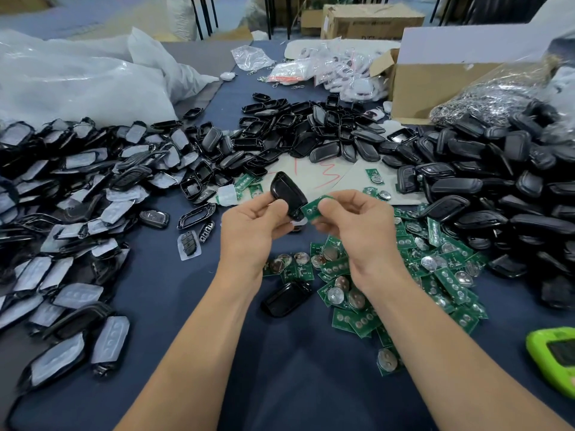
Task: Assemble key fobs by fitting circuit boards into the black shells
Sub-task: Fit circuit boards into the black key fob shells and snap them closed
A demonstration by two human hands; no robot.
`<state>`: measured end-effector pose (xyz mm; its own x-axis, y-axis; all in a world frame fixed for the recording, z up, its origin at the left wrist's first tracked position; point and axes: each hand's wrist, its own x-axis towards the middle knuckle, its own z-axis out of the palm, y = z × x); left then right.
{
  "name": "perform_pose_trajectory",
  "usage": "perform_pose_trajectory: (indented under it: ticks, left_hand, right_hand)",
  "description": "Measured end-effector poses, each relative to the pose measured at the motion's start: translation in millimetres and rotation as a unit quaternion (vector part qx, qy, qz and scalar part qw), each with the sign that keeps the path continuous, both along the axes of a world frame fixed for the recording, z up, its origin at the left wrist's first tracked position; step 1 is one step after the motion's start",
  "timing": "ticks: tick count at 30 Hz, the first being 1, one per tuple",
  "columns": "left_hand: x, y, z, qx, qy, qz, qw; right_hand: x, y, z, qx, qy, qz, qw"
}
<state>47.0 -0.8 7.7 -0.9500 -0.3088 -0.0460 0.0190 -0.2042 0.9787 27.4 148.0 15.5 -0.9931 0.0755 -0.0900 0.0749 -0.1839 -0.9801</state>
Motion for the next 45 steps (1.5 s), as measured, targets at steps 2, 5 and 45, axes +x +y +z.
perform_pose_trajectory:
  ticks: [2,5,45]
  left_hand:
    - [-0.5,-2.0,-1.2,-0.025,-0.006,0.015,1.0]
    - [-0.9,-2.5,-5.0,-0.059,-0.029,0.023,0.998]
    - [10.3,5.2,-5.3,-0.174,-0.008,-0.053,0.983]
  right_hand:
    - [-3.7,7.2,2.6,0.09,0.078,-0.003,0.993]
    - [-4.4,11.4,3.9,0.147,0.123,0.018,0.981]
    - [-9.4,4.2,-11.2,0.161,0.065,0.06,0.983]
